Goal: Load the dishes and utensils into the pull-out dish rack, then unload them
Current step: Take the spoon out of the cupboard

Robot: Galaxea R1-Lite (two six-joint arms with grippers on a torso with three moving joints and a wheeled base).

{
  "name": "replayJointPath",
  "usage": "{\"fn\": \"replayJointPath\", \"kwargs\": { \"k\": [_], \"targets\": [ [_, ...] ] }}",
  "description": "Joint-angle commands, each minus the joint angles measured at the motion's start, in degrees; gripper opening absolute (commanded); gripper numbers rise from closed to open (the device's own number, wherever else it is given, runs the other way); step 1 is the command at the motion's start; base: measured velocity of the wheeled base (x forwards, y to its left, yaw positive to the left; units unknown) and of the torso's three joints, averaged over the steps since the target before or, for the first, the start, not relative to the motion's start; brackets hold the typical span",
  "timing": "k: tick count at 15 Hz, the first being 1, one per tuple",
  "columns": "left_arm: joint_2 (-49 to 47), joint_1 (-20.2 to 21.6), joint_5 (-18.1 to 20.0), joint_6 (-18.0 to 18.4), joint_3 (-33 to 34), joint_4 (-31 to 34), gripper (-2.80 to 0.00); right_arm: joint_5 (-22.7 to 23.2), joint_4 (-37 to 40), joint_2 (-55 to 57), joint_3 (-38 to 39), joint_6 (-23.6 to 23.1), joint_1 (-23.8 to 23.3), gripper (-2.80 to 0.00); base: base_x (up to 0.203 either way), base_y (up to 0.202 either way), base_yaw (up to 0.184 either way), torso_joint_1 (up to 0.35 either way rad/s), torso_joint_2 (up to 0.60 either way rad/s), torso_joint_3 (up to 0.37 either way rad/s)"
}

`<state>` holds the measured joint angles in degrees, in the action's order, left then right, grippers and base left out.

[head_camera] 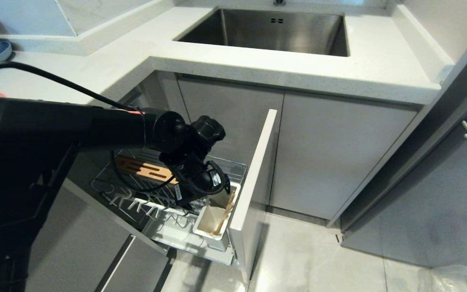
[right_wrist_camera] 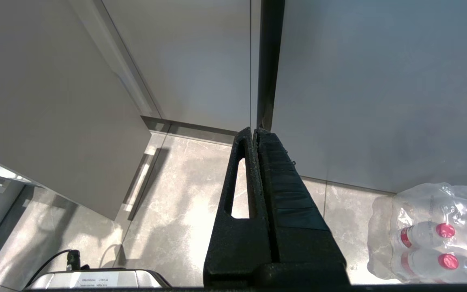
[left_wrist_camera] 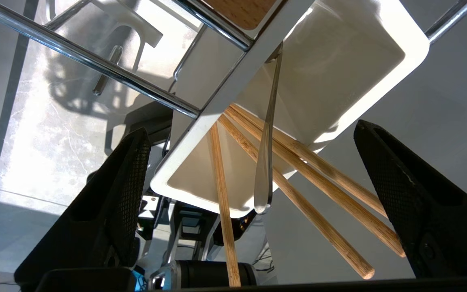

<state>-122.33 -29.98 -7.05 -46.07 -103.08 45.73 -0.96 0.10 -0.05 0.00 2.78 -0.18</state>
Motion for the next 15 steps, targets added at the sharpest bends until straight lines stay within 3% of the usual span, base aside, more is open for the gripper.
{"fn": "replayJointPath", "kwargs": {
  "k": [1, 4, 5, 15],
  "targets": [
    [-0.01, 0.01, -0.07, -0.41, -0.01, 0.24, 0.0, 0.0, -0.01, 0.05, 0.09, 0.03, 0.01, -2.8, 0.0, 0.0, 0.0, 0.0, 0.0, 0.0],
    [0.08, 0.01, -0.07, -0.51, -0.01, 0.24, 0.0, 0.0, -0.01, 0.05, 0.09, 0.03, 0.01, -2.8, 0.0, 0.0, 0.0, 0.0, 0.0, 0.0],
    [0.08, 0.01, -0.07, -0.42, -0.01, 0.24, -2.8, 0.0, -0.01, 0.05, 0.09, 0.03, 0.01, -2.8, 0.0, 0.0, 0.0, 0.0, 0.0, 0.0],
    [0.16, 0.01, 0.01, -1.21, -0.02, 0.24, -2.8, 0.0, -0.01, 0.05, 0.09, 0.03, 0.01, -2.8, 0.0, 0.0, 0.0, 0.0, 0.0, 0.0]
  ]
}}
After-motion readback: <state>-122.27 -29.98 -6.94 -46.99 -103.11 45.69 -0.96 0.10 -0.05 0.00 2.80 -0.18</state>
